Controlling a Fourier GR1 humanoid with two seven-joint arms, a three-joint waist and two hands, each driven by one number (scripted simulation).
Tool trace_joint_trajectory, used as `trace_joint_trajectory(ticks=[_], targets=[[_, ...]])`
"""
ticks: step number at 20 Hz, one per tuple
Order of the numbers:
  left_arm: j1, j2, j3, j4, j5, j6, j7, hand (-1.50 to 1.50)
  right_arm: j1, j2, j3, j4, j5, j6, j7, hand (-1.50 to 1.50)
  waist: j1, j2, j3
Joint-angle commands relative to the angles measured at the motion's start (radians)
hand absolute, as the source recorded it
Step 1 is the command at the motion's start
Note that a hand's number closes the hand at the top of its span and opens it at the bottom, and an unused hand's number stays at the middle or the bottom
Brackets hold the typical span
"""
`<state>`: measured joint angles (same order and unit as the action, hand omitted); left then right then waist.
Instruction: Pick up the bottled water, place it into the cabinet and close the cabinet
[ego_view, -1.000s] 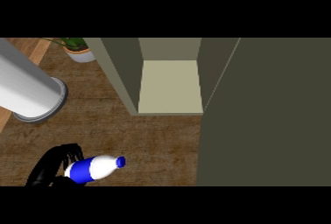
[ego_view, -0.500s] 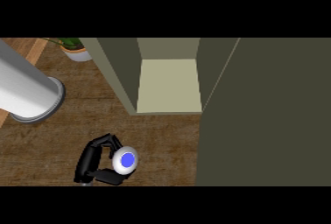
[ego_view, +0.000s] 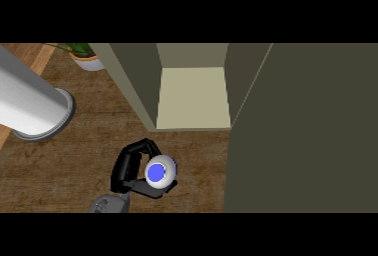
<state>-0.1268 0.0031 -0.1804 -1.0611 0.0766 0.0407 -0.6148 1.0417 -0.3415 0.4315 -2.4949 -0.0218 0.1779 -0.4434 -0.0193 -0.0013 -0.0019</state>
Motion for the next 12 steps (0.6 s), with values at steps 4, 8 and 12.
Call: trace_joint_trajectory(ticks=[4, 8, 12], targets=[[-0.182, -0.003, -0.150, 0.003, 0.128, 0.195, 0.167, 1.50, -0.015, -0.015, -0.005, -0.122, -0.012, -0.026, 0.092, -1.50, -0.002, 0.002, 0.001], [-0.292, -0.003, -0.189, 0.025, 0.184, 0.278, 0.222, 1.50, 0.049, -0.025, 0.004, -0.128, -0.008, -0.012, 0.028, -1.50, -0.014, 0.000, 0.001], [-0.385, -0.003, -0.208, 0.112, 0.236, 0.354, 0.246, 1.50, 0.094, -0.073, -0.100, -0.128, -0.091, 0.024, -0.029, -1.50, -0.022, 0.000, 0.002]])
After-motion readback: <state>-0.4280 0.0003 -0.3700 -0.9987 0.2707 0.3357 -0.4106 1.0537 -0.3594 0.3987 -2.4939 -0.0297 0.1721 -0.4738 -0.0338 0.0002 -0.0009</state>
